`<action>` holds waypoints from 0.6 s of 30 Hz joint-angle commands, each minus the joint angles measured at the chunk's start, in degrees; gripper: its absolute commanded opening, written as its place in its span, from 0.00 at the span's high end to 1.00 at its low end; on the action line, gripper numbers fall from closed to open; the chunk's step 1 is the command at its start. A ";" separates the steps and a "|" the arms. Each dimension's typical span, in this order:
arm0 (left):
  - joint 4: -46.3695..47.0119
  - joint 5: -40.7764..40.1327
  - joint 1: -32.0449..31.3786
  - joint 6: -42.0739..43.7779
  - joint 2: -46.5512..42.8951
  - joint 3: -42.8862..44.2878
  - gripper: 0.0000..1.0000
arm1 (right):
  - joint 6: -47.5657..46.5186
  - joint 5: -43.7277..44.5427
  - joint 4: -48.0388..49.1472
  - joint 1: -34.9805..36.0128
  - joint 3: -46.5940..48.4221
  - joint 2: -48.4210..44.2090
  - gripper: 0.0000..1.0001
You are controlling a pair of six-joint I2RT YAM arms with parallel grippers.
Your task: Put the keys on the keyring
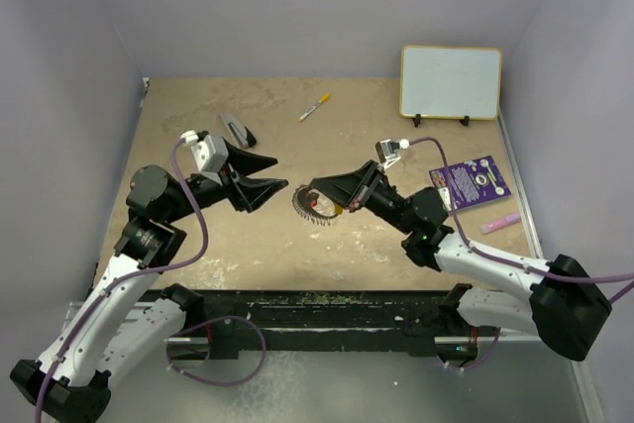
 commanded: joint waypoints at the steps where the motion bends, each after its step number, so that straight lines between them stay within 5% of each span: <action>1: 0.03 -0.45 -0.17 11.65 1.00 1.86 0.43 | 1.78 13.24 -0.78 -0.03 0.61 -5.34 1.00; 9: 13.44 2.61 -1.81 15.00 5.45 -2.19 0.44 | 2.84 27.89 0.08 0.54 -0.39 -10.39 1.00; 18: 19.36 -1.11 -8.67 30.64 12.64 1.01 0.45 | 5.11 34.79 5.89 2.08 3.48 -6.66 1.00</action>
